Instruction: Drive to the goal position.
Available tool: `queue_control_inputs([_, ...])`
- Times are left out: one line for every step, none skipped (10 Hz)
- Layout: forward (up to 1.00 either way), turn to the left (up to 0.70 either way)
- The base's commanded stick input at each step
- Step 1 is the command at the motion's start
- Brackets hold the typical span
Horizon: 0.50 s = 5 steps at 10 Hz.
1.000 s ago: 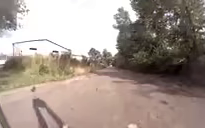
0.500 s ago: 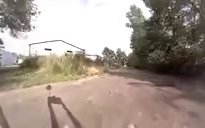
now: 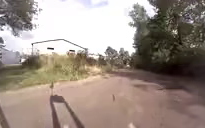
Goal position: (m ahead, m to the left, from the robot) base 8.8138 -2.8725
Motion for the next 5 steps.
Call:
queue_control_inputs([0.70,0.00])
queue_control_inputs([0.70,0.00])
queue_control_inputs([0.70,0.00])
queue_control_inputs([0.70,-0.04])
queue_control_inputs([0.70,-0.34])
